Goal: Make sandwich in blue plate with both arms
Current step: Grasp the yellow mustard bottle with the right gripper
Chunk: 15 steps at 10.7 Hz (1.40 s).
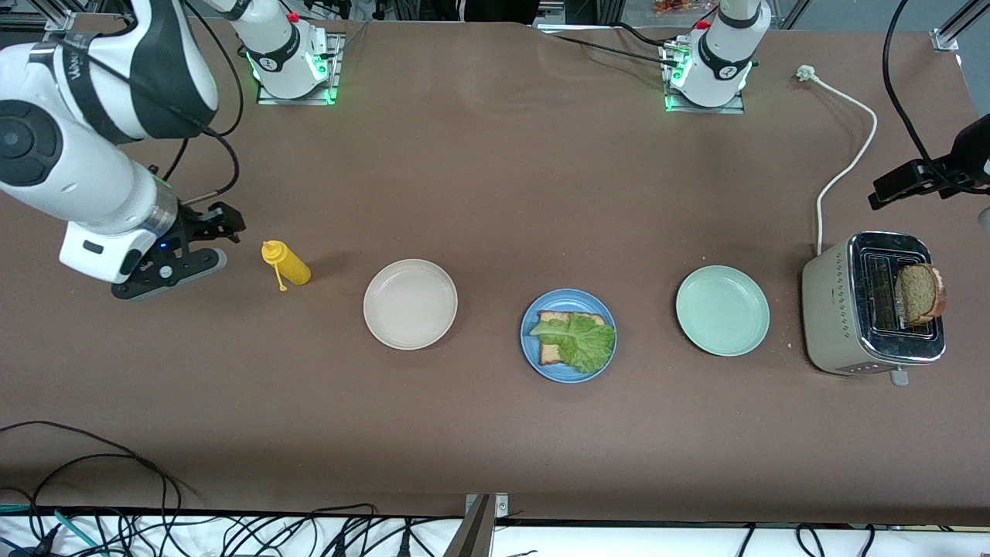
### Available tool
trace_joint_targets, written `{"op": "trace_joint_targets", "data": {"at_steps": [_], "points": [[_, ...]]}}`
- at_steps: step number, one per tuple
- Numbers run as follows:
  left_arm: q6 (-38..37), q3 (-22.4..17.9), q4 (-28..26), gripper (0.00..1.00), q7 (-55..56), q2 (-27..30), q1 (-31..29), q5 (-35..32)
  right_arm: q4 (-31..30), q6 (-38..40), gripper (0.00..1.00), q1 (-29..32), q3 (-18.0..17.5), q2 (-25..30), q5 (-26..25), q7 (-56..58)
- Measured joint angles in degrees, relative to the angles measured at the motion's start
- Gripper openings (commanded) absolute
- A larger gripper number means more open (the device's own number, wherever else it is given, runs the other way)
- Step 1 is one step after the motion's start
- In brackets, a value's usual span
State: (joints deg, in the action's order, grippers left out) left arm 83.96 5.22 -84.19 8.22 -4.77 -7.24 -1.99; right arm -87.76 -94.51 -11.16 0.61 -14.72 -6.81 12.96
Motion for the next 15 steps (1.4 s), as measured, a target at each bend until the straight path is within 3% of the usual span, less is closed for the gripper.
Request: {"op": "trace_joint_targets", "data": {"at_steps": [2, 5, 9, 13, 15], "points": [[0.0, 0.0, 0.0, 1.00, 0.0, 0.0, 0.0, 0.0, -3.2, -3.1, 0.97, 0.0, 3.9, 0.1, 2.4, 7.1], [0.0, 0.0, 0.0, 1.00, 0.0, 0.0, 0.0, 0.0, -8.1, -6.9, 1.00, 0.1, 10.9, 0.8, 11.4, 24.2], [0.0, 0.1, 0.0, 1.00, 0.0, 0.0, 0.0, 0.0, -15.6, -10.8, 1.00, 0.3, 17.7, 0.6, 27.6, 54.9], [0.0, 0.1, 0.0, 1.00, -0.1, 0.0, 0.0, 0.0, -20.9, -8.5, 1.00, 5.5, 18.8, -3.5, 44.7, 85.4], [0.0, 0.1, 0.0, 1.00, -0.1, 0.0, 0.0, 0.0, -21.1, -4.8, 1.00, 8.1, 18.9, -7.6, 50.0, 96.8]]}}
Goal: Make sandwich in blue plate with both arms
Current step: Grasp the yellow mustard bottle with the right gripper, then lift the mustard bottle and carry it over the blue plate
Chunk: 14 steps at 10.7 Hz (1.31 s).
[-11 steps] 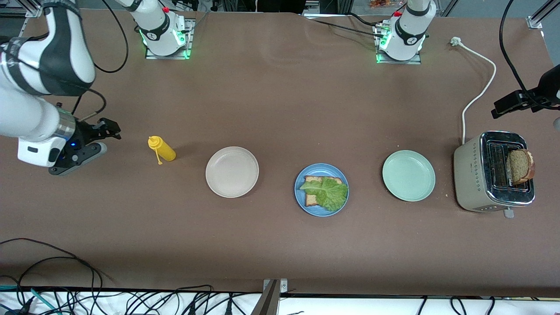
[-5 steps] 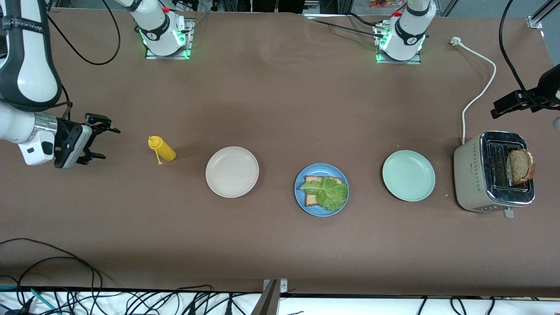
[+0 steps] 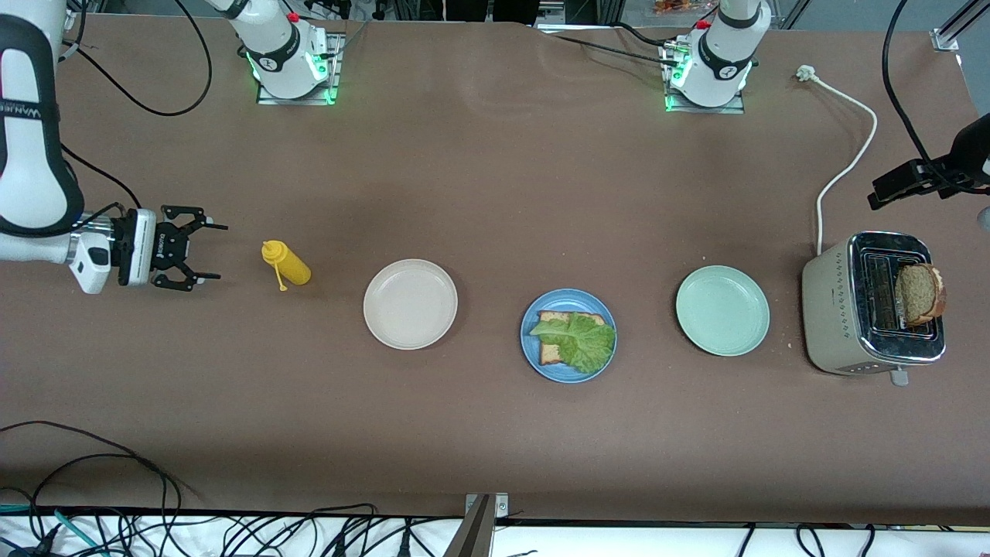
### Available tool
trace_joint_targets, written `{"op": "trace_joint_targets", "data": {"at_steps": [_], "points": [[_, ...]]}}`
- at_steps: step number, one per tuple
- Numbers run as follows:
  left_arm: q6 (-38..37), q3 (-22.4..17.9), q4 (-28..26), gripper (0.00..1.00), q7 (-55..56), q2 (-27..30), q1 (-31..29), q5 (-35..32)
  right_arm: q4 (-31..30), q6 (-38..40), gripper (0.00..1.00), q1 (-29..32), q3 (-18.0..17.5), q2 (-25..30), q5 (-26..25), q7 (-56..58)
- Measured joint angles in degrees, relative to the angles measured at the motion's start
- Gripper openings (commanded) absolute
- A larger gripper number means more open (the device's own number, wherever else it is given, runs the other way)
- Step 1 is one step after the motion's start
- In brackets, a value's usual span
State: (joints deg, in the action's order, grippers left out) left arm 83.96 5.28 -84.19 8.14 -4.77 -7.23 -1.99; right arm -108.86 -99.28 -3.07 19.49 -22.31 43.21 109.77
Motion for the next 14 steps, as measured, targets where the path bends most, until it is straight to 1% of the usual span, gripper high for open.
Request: {"op": "trace_joint_targets", "data": {"at_steps": [2, 5, 8, 9, 12, 14], "points": [[0.0, 0.0, 0.0, 1.00, 0.0, 0.0, 0.0, 0.0, 0.0, 3.7, 1.00, 1.6, 0.0, -3.0, 3.9, 8.7], [0.0, -0.1, 0.0, 1.00, 0.0, 0.0, -0.5, 0.0, 0.0, 6.1, 1.00, 3.4, 0.0, -7.9, 9.3, 21.2], [0.0, -0.1, 0.0, 1.00, 0.0, 0.0, -0.8, 0.0, 0.0, 8.5, 1.00, 3.7, -0.1, -12.8, 14.7, 32.3], [0.0, -0.1, 0.0, 1.00, 0.0, 0.0, -0.8, 0.0, 0.0, 9.0, 1.00, 3.7, -0.3, -14.0, 15.9, 34.0], [0.0, -0.1, 0.0, 1.00, 0.0, 0.0, -0.8, 0.0, 0.1, 9.6, 1.00, 3.7, -0.7, -16.1, 17.4, 38.5], [0.0, -0.1, 0.0, 1.00, 0.0, 0.0, -0.8, 0.0, 0.1, 9.7, 1.00, 3.7, -1.8, -17.3, 19.2, 41.1]]}}
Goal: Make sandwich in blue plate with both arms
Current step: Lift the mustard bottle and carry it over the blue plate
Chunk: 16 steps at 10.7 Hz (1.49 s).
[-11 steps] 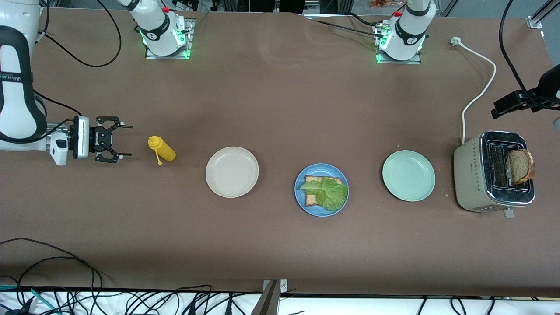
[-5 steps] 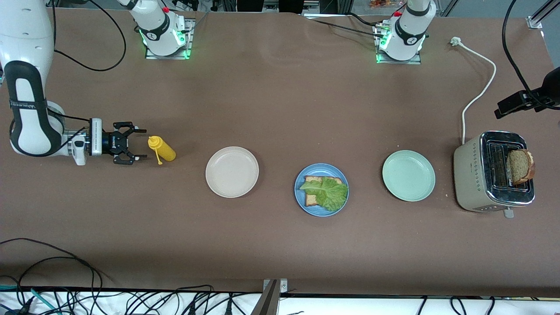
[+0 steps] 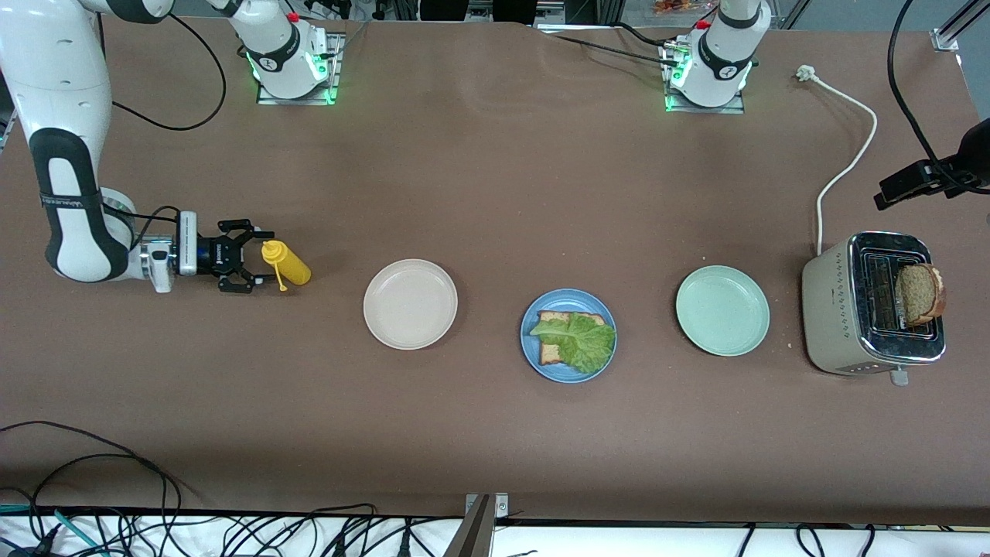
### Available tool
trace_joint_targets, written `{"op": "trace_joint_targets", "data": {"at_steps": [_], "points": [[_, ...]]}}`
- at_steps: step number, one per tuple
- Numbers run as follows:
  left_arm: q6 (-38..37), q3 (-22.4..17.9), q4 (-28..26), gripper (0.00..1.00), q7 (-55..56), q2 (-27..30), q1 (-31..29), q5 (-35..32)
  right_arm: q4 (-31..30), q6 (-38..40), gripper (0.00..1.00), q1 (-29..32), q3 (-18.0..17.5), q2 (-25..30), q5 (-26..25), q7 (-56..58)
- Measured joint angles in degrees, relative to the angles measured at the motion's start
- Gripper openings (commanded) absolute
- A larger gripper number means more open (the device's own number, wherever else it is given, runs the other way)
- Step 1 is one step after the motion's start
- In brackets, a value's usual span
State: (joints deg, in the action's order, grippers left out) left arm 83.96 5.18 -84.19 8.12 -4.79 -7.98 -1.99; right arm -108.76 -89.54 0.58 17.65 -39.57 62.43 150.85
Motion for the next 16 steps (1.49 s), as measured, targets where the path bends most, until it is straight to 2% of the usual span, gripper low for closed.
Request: {"op": "trace_joint_targets", "data": {"at_steps": [1, 2, 3, 4, 5, 6, 8, 11, 13, 16], "points": [[0.0, 0.0, 0.0, 1.00, 0.0, 0.0, 0.0, 0.0, 0.0, 0.0, 1.00, 0.0, -0.8, -0.6, 0.6, 0.7], [0.0, 0.0, 0.0, 1.00, 0.0, 0.0, 0.0, 0.0, 0.1, -0.1, 0.92, -0.1, -1.4, -1.1, 1.3, 0.9], [0.0, 0.0, 0.0, 1.00, 0.0, 0.0, 0.0, 0.0, 0.2, -0.1, 0.55, -0.1, -1.8, -1.6, 1.9, 1.1], [0.0, 0.0, 0.0, 1.00, 0.0, 0.0, 0.0, 0.0, 0.4, -0.1, 0.25, -0.2, -2.3, -1.9, 2.2, 1.3], [0.0, 0.0, 0.0, 1.00, 0.0, 0.0, 0.0, 0.0, 0.7, -0.1, 0.04, -0.2, -3.0, -2.2, 2.3, 1.3], [0.0, 0.0, 0.0, 1.00, 0.0, 0.0, 0.0, 0.0, 1.0, -0.2, 0.00, -0.4, -3.5, -2.2, 2.4, 1.3], [0.0, 0.0, 0.0, 1.00, 0.0, 0.0, 0.0, 0.0, 2.5, -0.4, 0.00, -1.3, -4.2, -2.2, 2.5, 0.5], [0.0, 0.0, 0.0, 1.00, 0.0, 0.0, 0.0, 0.0, 9.5, -2.5, 0.00, -5.8, -4.4, -1.5, 2.7, -8.3], [0.0, 0.0, 0.0, 1.00, 0.0, 0.0, 0.0, 0.0, 14.1, -6.5, 0.00, -10.3, -4.5, -0.3, 2.7, -16.4], [0.0, 0.0, 0.0, 1.00, 0.0, 0.0, 0.0, 0.0, 16.3, -16.2, 0.00, -18.0, -4.6, 3.0, 2.7, -28.2]]}}
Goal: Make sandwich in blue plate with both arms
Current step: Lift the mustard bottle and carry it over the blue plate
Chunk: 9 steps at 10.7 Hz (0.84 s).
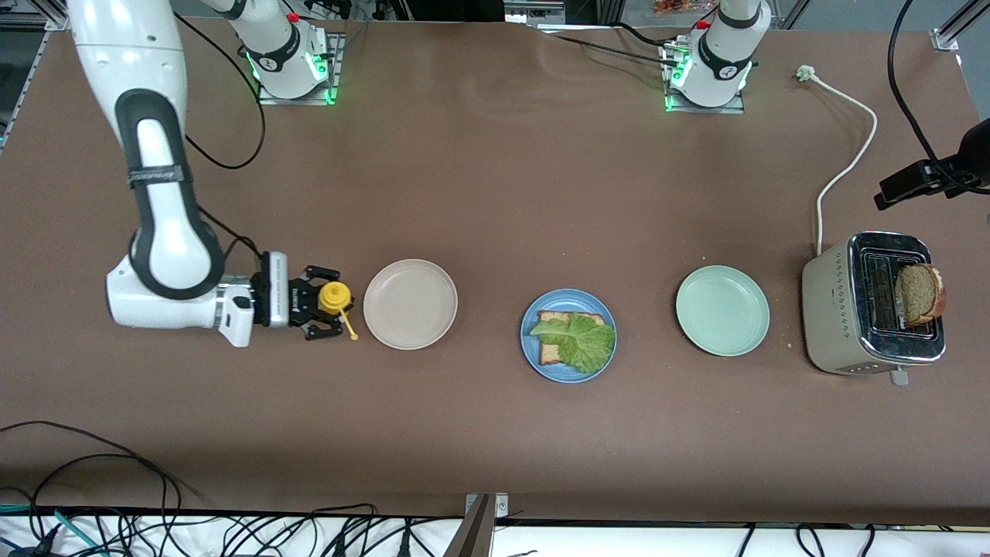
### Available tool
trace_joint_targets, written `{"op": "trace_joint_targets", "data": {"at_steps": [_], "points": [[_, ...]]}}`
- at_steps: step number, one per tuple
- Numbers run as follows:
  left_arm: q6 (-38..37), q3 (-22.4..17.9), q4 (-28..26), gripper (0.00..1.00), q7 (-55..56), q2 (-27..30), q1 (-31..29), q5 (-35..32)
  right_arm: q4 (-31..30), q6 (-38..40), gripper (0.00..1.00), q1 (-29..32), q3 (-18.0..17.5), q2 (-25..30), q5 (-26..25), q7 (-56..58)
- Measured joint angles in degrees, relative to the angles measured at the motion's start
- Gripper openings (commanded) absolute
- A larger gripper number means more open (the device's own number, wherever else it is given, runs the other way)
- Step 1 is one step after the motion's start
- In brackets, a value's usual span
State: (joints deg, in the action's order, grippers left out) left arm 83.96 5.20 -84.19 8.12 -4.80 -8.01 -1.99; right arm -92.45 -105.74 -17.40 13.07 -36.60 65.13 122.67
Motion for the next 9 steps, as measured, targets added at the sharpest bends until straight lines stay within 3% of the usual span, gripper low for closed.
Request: {"op": "trace_joint_targets", "data": {"at_steps": [2, 6, 9], "points": [[0.0, 0.0, 0.0, 1.00, 0.0, 0.0, 0.0, 0.0, 0.9, -7.4, 0.00, -5.3, 0.0, 1.2, -0.6, -8.5], [0.0, 0.0, 0.0, 1.00, 0.0, 0.0, -0.1, 0.0, 3.0, -23.6, 0.00, -15.6, 0.0, 1.4, -7.9, -27.3], [0.0, 0.0, 0.0, 1.00, 0.0, 0.0, -0.1, 0.0, 3.3, -35.2, 0.00, -23.5, -0.1, 1.1, -18.3, -41.0]]}}
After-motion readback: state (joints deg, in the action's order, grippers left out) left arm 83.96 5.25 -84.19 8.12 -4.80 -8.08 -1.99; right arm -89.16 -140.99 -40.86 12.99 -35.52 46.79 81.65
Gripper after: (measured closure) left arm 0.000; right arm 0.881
